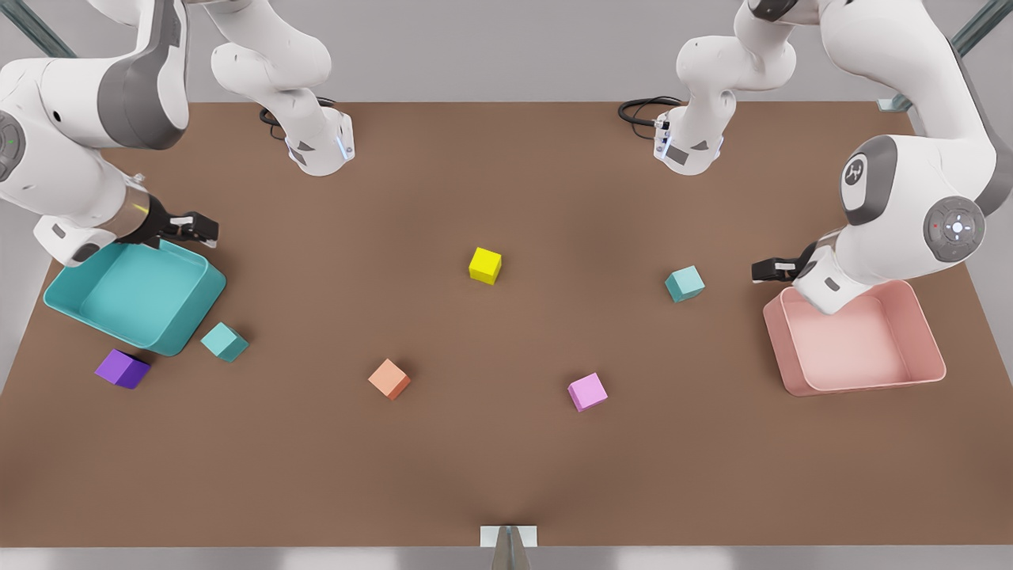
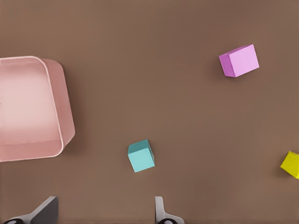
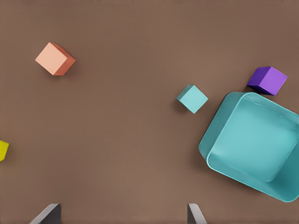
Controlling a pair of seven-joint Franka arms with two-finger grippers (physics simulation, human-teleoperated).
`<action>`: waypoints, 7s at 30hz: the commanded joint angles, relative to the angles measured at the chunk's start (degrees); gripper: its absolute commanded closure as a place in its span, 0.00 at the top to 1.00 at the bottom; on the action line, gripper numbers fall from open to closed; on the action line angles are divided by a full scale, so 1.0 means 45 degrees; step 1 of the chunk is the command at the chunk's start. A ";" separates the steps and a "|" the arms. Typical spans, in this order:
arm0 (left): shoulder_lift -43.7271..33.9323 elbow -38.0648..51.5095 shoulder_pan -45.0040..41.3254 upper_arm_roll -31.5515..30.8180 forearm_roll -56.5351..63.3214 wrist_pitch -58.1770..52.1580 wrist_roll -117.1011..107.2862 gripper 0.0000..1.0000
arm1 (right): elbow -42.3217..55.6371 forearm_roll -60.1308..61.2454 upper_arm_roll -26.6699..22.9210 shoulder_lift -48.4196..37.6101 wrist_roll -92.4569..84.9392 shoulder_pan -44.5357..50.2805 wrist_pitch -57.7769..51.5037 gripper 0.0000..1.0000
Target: Stack the two blue cubes on top of each other
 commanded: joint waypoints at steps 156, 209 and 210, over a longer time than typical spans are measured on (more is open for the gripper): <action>0.1823 -1.0268 -0.2132 0.1444 -0.2323 0.9741 -0.5677 1.00 | 0.1669 0.0181 0.0403 -0.0359 0.2096 0.0700 -0.1061 1.00; 0.8816 0.4498 -0.7367 -0.0040 -0.1270 0.7125 -0.7884 0.76 | 0.0689 -0.0053 0.0716 0.0047 0.0806 -0.0179 0.0230 1.00; 0.8816 0.4536 -0.7386 -0.0040 -0.1270 0.7144 -0.7903 0.76 | 0.0689 -0.0053 0.0716 0.0047 0.0806 -0.0198 0.0211 1.00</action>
